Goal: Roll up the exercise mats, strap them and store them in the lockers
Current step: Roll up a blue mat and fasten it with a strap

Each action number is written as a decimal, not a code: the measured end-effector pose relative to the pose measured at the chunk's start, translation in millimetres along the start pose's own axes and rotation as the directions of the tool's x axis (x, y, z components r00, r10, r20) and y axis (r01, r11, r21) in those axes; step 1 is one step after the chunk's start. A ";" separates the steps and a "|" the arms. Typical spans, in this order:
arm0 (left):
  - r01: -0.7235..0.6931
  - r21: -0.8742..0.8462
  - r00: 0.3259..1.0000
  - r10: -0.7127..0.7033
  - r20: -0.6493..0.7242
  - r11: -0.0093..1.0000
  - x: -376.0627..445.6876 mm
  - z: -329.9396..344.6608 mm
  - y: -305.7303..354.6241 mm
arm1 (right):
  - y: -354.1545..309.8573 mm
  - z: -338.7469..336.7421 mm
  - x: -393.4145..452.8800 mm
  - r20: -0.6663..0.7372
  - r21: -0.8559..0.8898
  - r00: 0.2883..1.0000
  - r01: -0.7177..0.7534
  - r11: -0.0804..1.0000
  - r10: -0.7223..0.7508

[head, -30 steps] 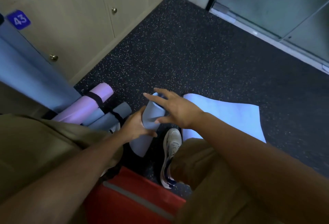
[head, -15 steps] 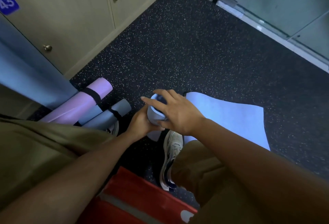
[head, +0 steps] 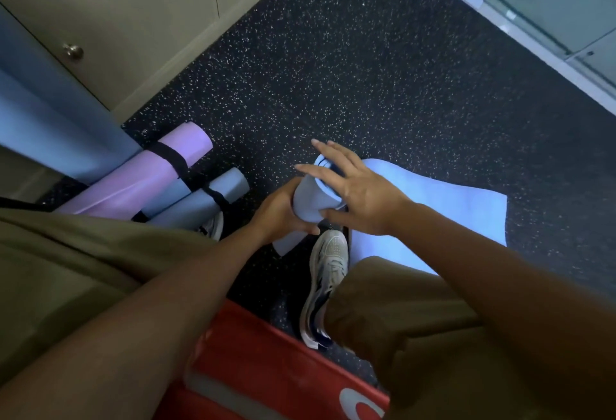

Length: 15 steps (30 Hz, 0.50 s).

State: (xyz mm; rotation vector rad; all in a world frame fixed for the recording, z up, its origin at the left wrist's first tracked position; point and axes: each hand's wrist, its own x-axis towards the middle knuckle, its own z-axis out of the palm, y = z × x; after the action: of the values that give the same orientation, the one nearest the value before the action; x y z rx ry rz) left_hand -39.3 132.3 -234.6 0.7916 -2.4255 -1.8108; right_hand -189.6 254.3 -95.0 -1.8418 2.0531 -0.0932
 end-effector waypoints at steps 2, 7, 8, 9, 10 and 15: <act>-0.011 -0.014 1.000 0.011 0.007 1.000 4.0 2.0 -1.2 | 4.6 -0.2 1.0 -0.002 0.007 1.000 -0.006 1.000 0.006; 0.001 -0.044 1.000 0.000 0.031 0.999 13.5 7.0 0.8 | 14.8 -1.2 -1.5 0.004 -0.041 1.000 -0.029 0.999 0.030; 0.001 -0.049 0.999 0.001 0.039 0.999 15.4 7.9 2.0 | 17.0 -2.3 -3.4 0.010 -0.041 0.999 -0.046 0.998 0.046; -0.001 -0.049 0.999 0.003 0.045 0.999 16.2 8.5 3.9 | 18.8 -3.7 -5.2 0.028 -0.043 0.997 -0.066 0.997 0.068; -0.005 -0.046 0.999 0.007 0.051 0.999 16.5 9.4 5.1 | 19.8 -5.3 -6.7 0.050 -0.056 0.995 -0.084 0.995 0.087; 0.003 -0.002 0.999 -0.003 0.035 1.000 11.7 11.0 14.2 | 17.6 -15.0 -10.4 0.144 -0.050 0.985 -0.089 0.995 0.095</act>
State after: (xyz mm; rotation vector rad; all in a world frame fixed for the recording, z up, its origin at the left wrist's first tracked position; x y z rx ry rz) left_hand -58.3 140.3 -228.8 0.7706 -2.4450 -1.8433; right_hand -210.3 263.8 -83.9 -1.7205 2.0489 0.1088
